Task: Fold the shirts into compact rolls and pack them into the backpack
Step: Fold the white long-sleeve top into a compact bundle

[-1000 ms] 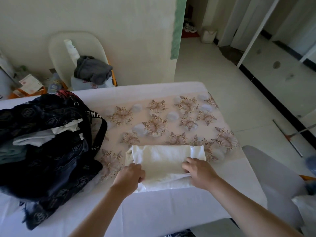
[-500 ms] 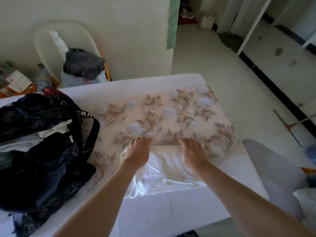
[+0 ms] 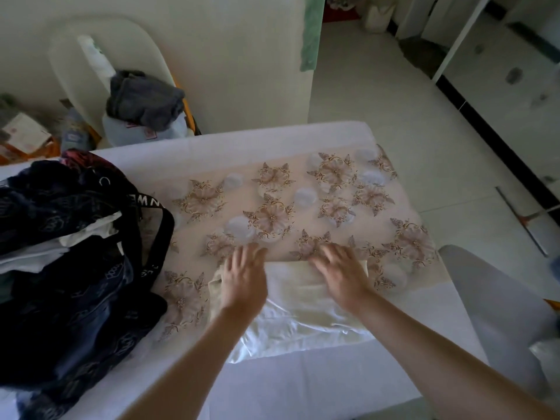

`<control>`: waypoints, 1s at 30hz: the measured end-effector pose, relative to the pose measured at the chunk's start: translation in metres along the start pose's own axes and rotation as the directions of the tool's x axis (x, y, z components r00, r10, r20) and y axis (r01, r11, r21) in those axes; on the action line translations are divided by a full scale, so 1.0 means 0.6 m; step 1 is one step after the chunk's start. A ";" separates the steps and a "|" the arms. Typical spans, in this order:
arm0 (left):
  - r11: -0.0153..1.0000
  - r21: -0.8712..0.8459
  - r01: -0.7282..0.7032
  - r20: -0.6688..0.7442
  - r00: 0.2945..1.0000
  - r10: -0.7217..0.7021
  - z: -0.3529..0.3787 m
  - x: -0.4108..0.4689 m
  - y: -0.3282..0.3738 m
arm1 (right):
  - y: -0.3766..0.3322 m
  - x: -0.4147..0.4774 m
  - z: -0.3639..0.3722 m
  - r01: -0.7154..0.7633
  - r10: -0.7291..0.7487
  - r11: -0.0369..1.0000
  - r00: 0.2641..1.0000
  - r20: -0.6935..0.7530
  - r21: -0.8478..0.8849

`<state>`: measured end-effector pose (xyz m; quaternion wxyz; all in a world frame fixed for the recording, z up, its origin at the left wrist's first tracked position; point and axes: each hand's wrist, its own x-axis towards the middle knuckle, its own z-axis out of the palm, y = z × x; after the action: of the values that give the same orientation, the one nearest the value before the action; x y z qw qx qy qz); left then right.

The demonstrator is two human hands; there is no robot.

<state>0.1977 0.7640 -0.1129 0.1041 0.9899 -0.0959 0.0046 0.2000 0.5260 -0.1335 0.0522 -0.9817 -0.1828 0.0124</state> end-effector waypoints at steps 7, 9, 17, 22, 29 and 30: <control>0.986 -0.057 -0.154 0.182 0.970 0.162 0.075 -0.123 0.028 | -0.050 -0.019 0.054 0.124 -0.134 0.989 0.980 0.147 0.075; 0.960 -0.020 -0.281 0.199 0.940 0.279 0.081 -0.130 -0.001 | -0.046 -0.019 0.062 0.121 -0.127 0.991 0.983 0.130 0.056; 0.855 0.150 -0.497 0.372 0.829 0.417 0.052 0.017 -0.106 | -0.053 -0.026 0.058 -0.184 0.180 0.982 0.978 0.102 0.030; 0.892 0.171 -0.418 0.473 0.829 0.298 0.003 0.053 -0.088 | -0.088 -0.033 0.043 -0.306 0.312 0.949 0.945 0.095 -0.072; 0.988 -0.049 -0.146 0.238 0.959 0.154 0.051 -0.060 0.014 | -0.138 -0.056 0.031 -0.327 0.327 0.945 0.938 0.112 -0.020; 0.985 -0.077 -0.157 0.222 0.960 0.170 0.064 -0.083 0.008 | -0.137 -0.067 0.036 -0.287 0.290 0.957 0.954 0.077 -0.050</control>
<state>0.1474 0.7610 -0.1512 0.1207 0.9691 -0.1887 -0.1033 0.1323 0.5901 -0.1460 0.0233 -0.9973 -0.0398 0.0573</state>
